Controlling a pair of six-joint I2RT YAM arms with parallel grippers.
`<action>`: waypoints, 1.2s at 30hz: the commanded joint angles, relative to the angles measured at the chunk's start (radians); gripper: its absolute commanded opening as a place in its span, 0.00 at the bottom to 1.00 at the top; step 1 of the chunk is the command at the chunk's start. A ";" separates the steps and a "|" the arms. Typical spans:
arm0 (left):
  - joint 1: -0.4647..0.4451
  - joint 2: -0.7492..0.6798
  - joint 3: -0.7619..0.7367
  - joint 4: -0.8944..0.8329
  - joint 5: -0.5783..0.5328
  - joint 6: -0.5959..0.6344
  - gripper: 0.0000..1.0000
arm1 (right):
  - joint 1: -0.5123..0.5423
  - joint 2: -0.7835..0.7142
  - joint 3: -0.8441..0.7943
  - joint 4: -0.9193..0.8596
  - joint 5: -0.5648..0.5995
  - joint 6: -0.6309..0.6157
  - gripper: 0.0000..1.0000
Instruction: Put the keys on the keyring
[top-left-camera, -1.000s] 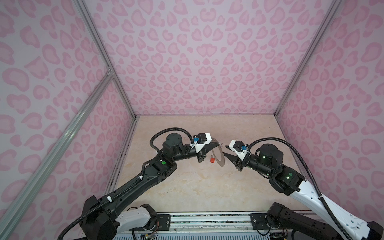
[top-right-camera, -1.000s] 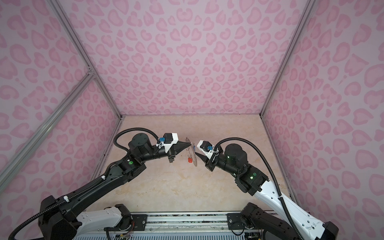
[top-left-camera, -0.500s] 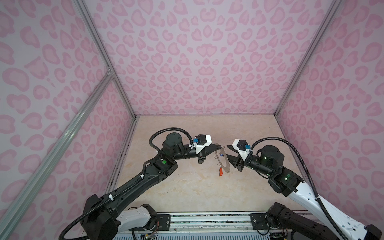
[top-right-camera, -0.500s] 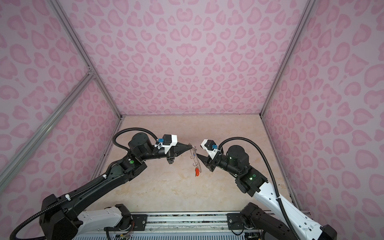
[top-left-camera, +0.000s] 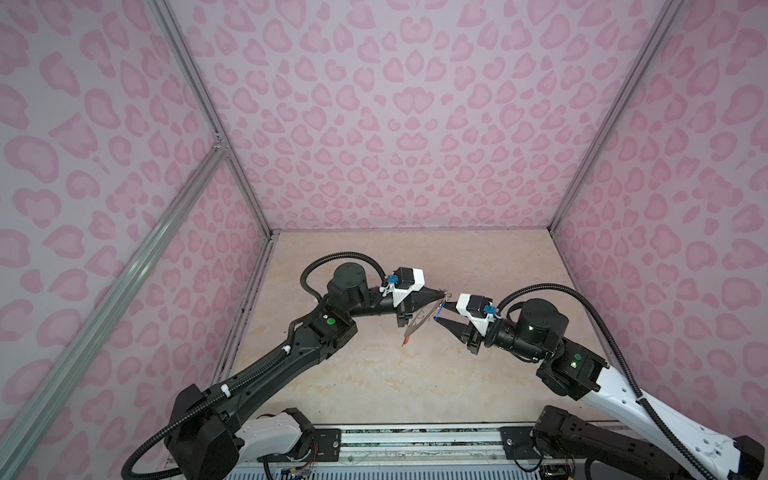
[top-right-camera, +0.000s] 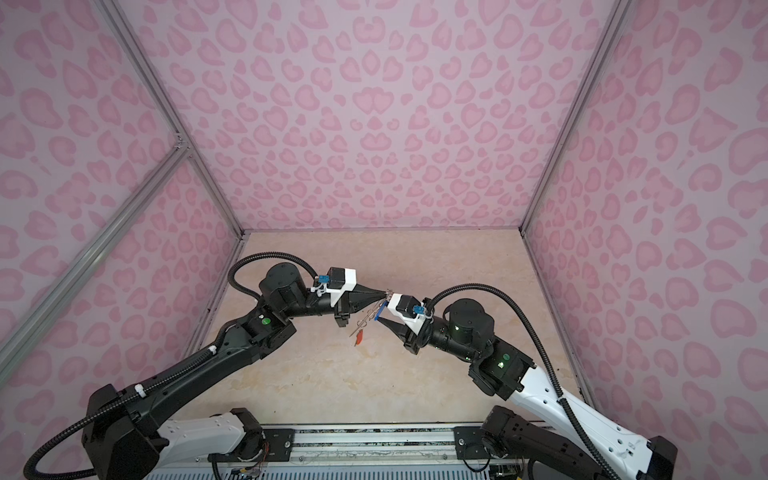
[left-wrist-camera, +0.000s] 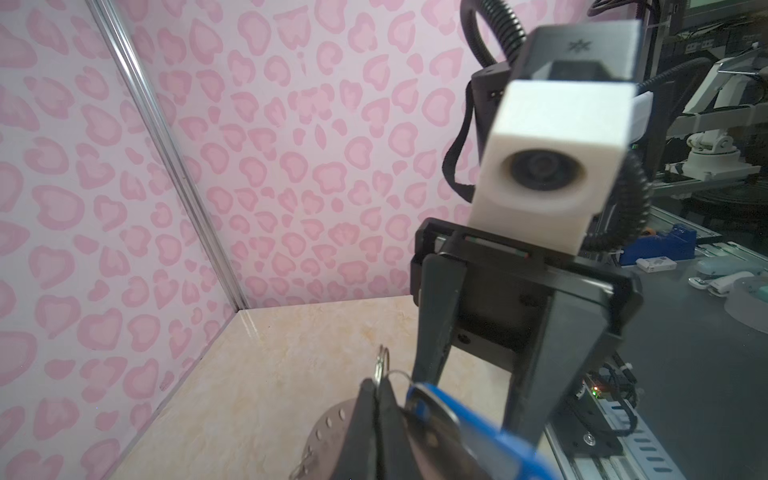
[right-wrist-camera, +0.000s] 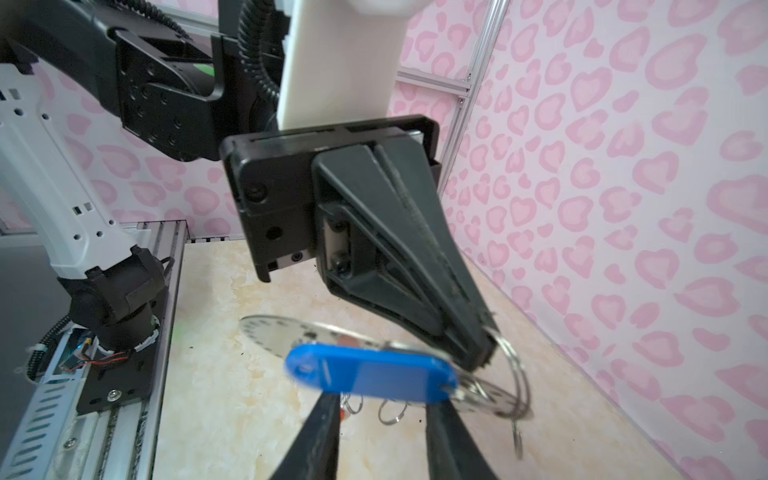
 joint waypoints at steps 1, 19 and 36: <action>0.000 0.003 0.013 0.037 -0.017 -0.007 0.03 | 0.031 -0.012 -0.010 -0.016 0.211 -0.080 0.35; 0.000 -0.006 0.017 0.028 -0.009 0.001 0.03 | 0.039 -0.111 -0.061 -0.069 0.271 -0.110 0.41; 0.000 0.010 0.031 0.029 0.043 -0.013 0.03 | -0.201 -0.081 -0.037 -0.014 -0.084 0.057 0.41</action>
